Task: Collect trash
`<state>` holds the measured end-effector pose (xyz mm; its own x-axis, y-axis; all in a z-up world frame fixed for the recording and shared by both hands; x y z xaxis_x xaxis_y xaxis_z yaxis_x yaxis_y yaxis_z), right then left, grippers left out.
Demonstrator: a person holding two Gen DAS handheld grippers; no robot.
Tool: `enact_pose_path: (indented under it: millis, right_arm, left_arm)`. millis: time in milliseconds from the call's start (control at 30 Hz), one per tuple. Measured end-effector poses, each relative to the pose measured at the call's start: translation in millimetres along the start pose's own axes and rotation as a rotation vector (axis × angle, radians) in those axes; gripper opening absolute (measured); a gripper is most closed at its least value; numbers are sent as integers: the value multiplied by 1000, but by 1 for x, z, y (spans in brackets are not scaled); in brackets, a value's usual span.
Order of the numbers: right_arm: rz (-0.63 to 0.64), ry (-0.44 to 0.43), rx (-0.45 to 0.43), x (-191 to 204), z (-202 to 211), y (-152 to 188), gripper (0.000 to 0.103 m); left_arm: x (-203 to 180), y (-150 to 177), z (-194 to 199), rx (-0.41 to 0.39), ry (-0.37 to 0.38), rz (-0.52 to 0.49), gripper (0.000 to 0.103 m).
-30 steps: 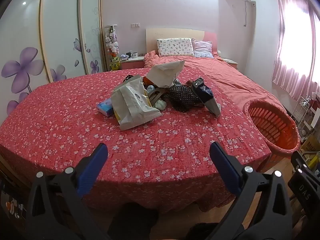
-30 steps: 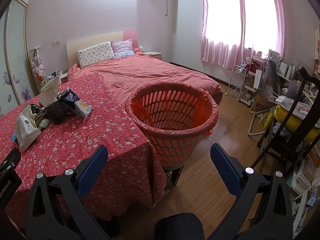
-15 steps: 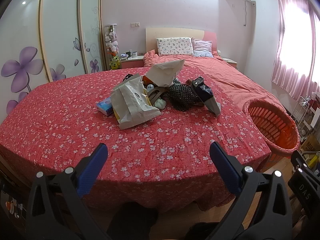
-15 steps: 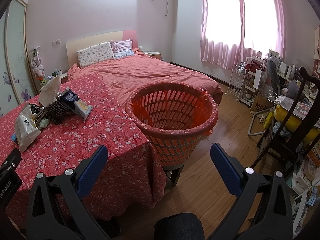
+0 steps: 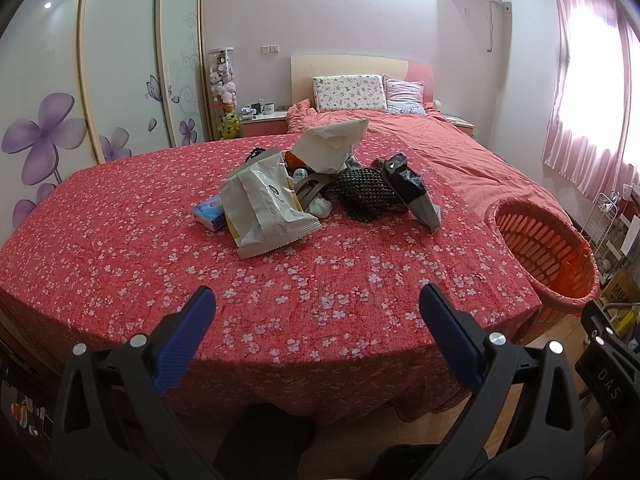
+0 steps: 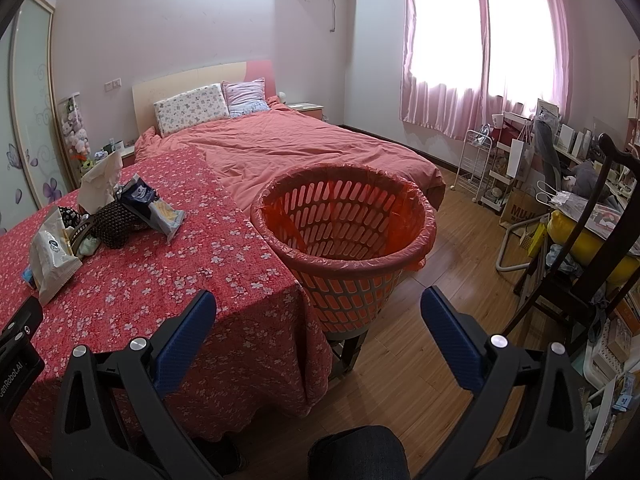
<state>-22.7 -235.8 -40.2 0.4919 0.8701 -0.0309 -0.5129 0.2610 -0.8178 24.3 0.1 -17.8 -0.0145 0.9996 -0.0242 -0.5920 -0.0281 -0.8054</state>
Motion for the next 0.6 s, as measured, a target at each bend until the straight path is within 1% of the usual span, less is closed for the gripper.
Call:
enact_pose_path:
  millis: [600]
  right_arm:
    - [1,0,0,-1,0,-1,101]
  left_arm:
    - [0,0,0,1,1,1,99]
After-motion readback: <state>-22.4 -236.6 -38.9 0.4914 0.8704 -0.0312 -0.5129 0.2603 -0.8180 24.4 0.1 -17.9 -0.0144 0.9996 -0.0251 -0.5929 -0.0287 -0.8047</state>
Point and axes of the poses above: each gripper's, at about its wrist camera, not at the fingertips, and z roughly against the way its jaws point, x to its left, y to its underside, the point moved 3 cm from there along -z, roughly the way its jaws point, and after that the axes turned 3 degrees about z, right-handed, at the moved point
